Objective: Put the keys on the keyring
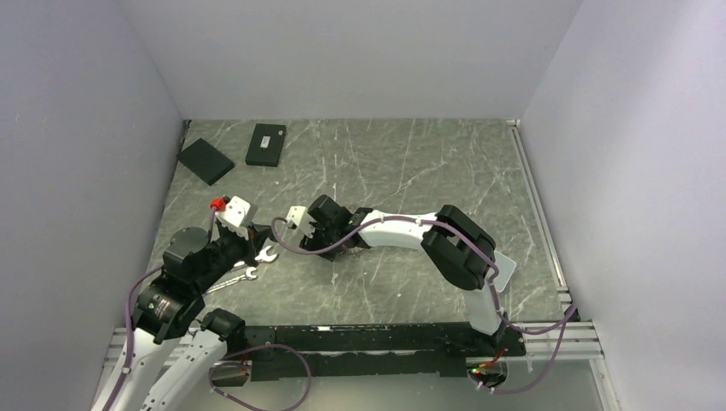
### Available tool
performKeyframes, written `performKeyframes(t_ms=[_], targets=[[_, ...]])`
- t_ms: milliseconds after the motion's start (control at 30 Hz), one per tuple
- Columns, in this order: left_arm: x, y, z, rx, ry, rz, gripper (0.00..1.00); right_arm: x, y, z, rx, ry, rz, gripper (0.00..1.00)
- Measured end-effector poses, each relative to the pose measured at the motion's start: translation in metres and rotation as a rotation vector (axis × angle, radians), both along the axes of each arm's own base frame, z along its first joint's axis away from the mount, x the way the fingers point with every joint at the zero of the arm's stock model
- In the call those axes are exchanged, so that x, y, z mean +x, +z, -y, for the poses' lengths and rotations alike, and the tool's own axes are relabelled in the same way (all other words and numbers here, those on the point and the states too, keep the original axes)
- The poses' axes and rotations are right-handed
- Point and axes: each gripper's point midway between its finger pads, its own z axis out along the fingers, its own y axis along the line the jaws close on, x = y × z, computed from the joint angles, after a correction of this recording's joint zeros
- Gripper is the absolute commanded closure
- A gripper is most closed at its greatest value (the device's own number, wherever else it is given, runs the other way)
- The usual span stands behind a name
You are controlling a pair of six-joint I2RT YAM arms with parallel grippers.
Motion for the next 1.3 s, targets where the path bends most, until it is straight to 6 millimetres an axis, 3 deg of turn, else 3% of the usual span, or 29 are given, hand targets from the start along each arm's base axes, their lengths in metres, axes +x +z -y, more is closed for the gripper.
performKeyframes(t_ms=[133, 233, 300, 433, 633, 800, 833, 867, 900, 1000, 1133, 1300], targets=[[0.000, 0.000, 0.000, 0.000, 0.000, -0.001, 1.00, 0.012, 0.000, -0.005, 0.000, -0.003, 0.056, 0.66], [0.000, -0.001, 0.000, 0.000, 0.000, -0.001, 1.00, 0.018, 0.000, -0.005, -0.004, -0.011, 0.090, 0.92], [0.000, -0.001, 0.000, 0.001, 0.000, -0.001, 1.00, 0.022, 0.001, -0.005, -0.006, -0.017, 0.107, 1.00], [0.000, -0.001, 0.000, 0.001, 0.000, -0.001, 1.00, 0.025, 0.003, -0.008, 0.015, -0.020, 0.130, 1.00], [0.000, -0.001, 0.000, 0.001, 0.000, -0.002, 1.00, 0.012, 0.006, 0.010, 0.005, -0.032, 0.106, 1.00], [0.000, -0.001, 0.000, 0.001, 0.000, -0.002, 1.00, 0.005, 0.051, 0.019, 0.084, -0.054, 0.132, 1.00], [0.000, -0.001, 0.000, 0.001, 0.000, -0.001, 1.00, 0.006, 0.063, 0.020, 0.111, -0.071, 0.147, 0.87], [0.000, -0.001, 0.000, 0.001, 0.000, -0.001, 1.00, 0.007, 0.076, 0.022, 0.136, -0.095, 0.161, 0.67], [0.000, -0.001, 0.000, 0.001, 0.000, -0.002, 1.00, 0.007, 0.084, 0.024, 0.156, -0.119, 0.168, 0.55], [0.000, -0.001, 0.000, 0.001, 0.000, -0.002, 1.00, 0.014, 0.104, 0.038, 0.202, -0.237, 0.179, 0.48], [0.000, -0.001, 0.000, 0.001, 0.000, -0.002, 1.00, 0.017, 0.092, 0.071, 0.177, -0.423, 0.147, 0.46], [0.000, -0.001, 0.001, 0.000, -0.004, -0.002, 1.00, -0.001, 0.058, 0.119, 0.080, -0.627, 0.080, 0.52]])
